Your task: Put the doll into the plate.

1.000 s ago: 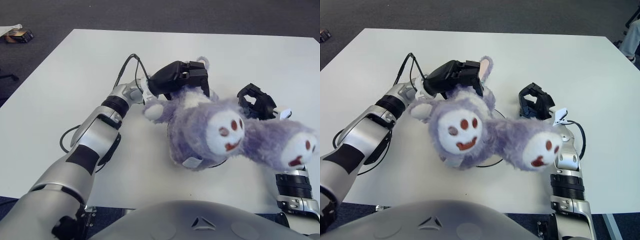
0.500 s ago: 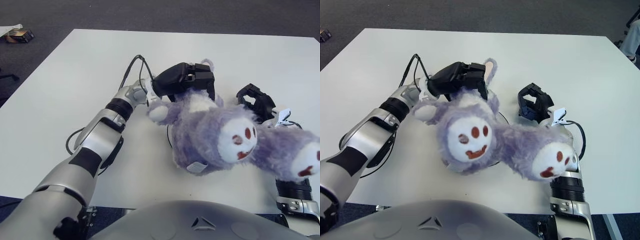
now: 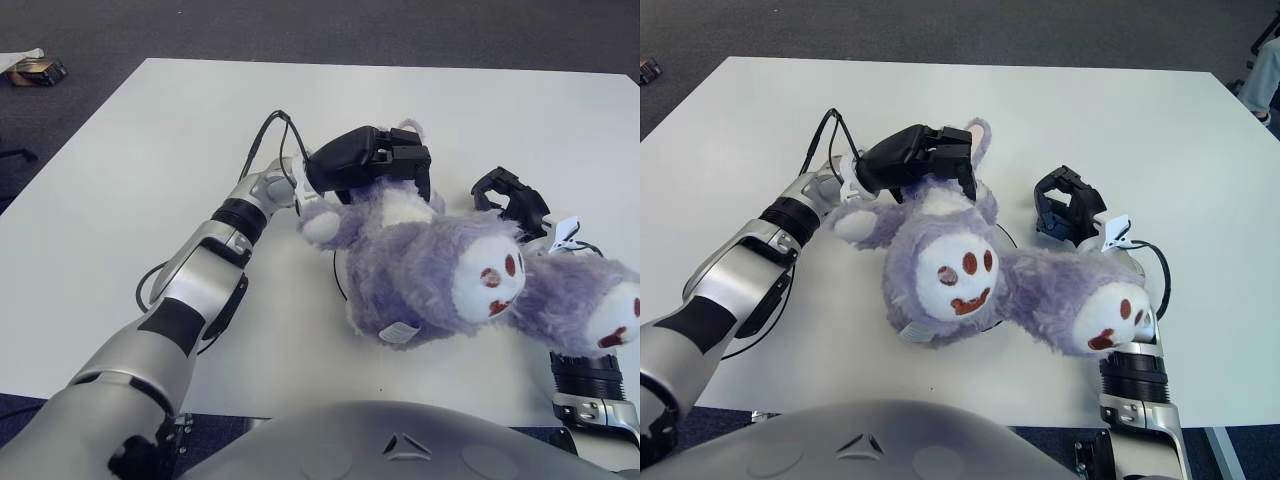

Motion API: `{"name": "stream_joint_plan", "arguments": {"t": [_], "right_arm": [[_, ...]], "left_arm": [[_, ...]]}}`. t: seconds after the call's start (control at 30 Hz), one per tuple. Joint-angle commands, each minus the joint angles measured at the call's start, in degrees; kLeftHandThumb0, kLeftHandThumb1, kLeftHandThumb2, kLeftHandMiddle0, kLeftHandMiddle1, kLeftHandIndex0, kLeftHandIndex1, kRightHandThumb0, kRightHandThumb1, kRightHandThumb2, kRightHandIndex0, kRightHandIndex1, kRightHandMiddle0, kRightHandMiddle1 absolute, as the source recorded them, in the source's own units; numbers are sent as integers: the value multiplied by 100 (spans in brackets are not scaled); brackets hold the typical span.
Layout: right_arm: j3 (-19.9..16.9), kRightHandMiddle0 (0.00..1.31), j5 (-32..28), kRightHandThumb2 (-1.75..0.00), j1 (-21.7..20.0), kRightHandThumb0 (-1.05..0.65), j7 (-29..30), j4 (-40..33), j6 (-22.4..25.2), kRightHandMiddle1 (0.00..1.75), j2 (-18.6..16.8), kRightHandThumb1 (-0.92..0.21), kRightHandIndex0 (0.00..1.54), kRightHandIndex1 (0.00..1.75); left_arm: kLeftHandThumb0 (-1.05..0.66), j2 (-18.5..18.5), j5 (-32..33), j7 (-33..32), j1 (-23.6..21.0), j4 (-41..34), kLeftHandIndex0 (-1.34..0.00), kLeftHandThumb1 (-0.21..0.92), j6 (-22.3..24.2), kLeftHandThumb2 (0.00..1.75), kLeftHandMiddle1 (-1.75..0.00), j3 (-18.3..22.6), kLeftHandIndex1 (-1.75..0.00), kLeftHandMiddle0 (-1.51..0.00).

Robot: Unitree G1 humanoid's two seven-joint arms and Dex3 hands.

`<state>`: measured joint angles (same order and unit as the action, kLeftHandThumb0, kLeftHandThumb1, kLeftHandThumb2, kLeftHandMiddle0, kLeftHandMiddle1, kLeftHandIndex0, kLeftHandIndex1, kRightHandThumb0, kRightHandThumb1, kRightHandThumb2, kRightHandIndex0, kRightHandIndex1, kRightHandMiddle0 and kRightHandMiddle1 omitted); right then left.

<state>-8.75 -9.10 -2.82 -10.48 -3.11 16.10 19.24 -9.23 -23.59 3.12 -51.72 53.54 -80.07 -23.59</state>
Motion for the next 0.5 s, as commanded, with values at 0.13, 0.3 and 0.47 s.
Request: {"name": "stream_joint_plan", "arguments": {"t": [0.13, 0.3, 0.47], "right_arm": [[194, 38, 155, -92, 298, -40, -37, 357, 426, 175, -83, -63, 85, 175], [198, 37, 170, -91, 294, -39, -60, 382, 410, 175, -85, -64, 84, 175], [203, 37, 189, -90, 276, -39, -65, 420, 409, 175, -75, -65, 83, 175]], "left_arm": [[-48, 29, -384, -102, 70, -138, -63, 28, -14, 135, -175, 198, -175, -117], [-48, 39, -696, -258, 112, -229, -63, 28, -33, 136, -175, 319, -175, -115], [-48, 32, -1037, -529, 187, -348, -63, 28, 32, 135, -175, 459, -175, -115]]}}
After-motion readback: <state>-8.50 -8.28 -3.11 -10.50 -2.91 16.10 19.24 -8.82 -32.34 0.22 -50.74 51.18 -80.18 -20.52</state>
